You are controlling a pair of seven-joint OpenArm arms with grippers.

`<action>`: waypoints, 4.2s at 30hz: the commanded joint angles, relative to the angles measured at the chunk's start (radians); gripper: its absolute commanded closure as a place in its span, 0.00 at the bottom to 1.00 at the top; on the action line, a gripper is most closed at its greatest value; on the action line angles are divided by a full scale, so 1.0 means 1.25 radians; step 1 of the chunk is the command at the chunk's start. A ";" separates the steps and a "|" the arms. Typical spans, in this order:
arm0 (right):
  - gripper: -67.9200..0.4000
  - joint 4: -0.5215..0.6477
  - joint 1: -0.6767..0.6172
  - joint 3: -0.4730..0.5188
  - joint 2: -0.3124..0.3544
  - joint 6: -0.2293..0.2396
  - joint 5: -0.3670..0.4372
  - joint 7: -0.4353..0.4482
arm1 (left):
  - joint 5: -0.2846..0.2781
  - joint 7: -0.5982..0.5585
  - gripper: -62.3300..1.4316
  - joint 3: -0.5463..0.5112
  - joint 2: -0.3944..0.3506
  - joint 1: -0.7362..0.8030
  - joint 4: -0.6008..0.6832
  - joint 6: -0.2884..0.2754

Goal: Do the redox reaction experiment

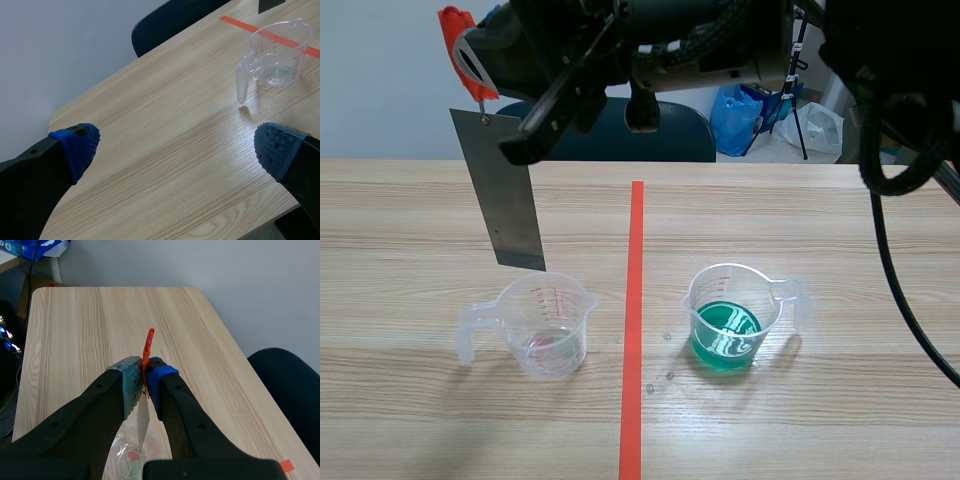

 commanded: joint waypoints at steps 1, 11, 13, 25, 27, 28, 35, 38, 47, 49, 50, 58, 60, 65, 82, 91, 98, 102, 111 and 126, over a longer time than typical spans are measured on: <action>0.98 0.004 0.014 0.005 -0.004 -0.003 0.011 0.015 | -0.005 -0.012 0.00 0.000 0.008 0.001 0.013 0.001; 0.98 0.004 0.014 0.005 -0.004 -0.003 0.011 0.015 | -0.005 -0.012 0.00 0.000 0.008 0.001 0.013 0.001; 0.98 0.004 0.014 0.005 -0.004 -0.003 0.011 0.015 | -0.005 -0.012 0.00 0.000 0.008 0.001 0.013 0.001; 0.98 0.004 0.014 0.005 -0.004 -0.003 0.011 0.015 | -0.005 -0.012 0.00 0.000 0.008 0.001 0.013 0.001; 0.98 0.004 0.014 0.005 -0.004 -0.003 0.011 0.015 | -0.005 -0.012 0.00 0.000 0.008 0.001 0.013 0.001; 0.98 0.004 0.013 0.005 -0.002 -0.003 0.011 0.015 | -0.005 -0.012 0.00 0.000 0.008 0.001 0.013 0.001; 0.98 0.005 0.005 0.007 0.031 -0.002 0.012 0.033 | -0.005 -0.012 0.00 0.000 0.008 0.001 0.013 0.000; 0.98 0.005 0.005 0.016 0.064 -0.002 0.028 0.056 | -0.005 -0.012 0.00 0.000 0.008 0.001 0.013 0.000; 0.98 0.008 -0.028 0.078 0.220 0.001 0.084 0.148 | -0.005 -0.012 0.00 0.000 0.008 0.001 0.013 0.000; 0.98 0.012 -0.052 0.103 0.258 0.001 0.084 0.171 | -0.005 -0.012 0.00 0.000 0.008 0.001 0.013 0.000; 0.98 0.014 -0.066 0.117 0.276 0.002 0.084 0.181 | -0.005 -0.012 0.00 0.000 0.008 0.001 0.013 0.000; 0.98 0.015 -0.171 0.231 0.413 0.022 0.109 0.262 | -0.005 -0.011 0.00 0.000 0.008 0.001 0.013 0.000; 0.98 0.015 -0.200 0.259 0.443 0.026 0.128 0.279 | -0.005 -0.011 0.00 0.000 0.008 0.001 0.013 0.000; 0.98 0.015 -0.273 0.319 0.509 0.031 0.143 0.317 | -0.005 -0.011 0.00 0.000 0.008 0.001 0.013 0.000; 0.98 0.015 -0.397 0.383 0.559 0.040 0.143 0.372 | -0.005 -0.012 0.00 0.000 0.008 0.001 0.013 0.000; 0.98 0.015 -0.397 0.383 0.559 0.040 0.143 0.369 | -0.005 -0.012 0.00 0.000 0.008 0.001 0.013 0.000; 0.98 0.015 -0.396 0.383 0.559 0.040 0.143 0.369 | -0.005 -0.012 0.00 0.000 0.008 0.001 0.013 0.000; 0.98 0.015 -0.396 0.383 0.559 0.040 0.143 0.369 | -0.005 -0.012 0.00 0.000 0.008 0.001 0.013 0.000; 0.98 0.015 -0.396 0.383 0.559 0.040 0.143 0.369 | -0.005 -0.012 0.00 0.000 0.008 0.001 0.013 0.000; 0.98 0.015 -0.396 0.383 0.559 0.040 0.143 0.369 | -0.005 -0.012 0.00 0.000 0.008 0.001 0.013 0.000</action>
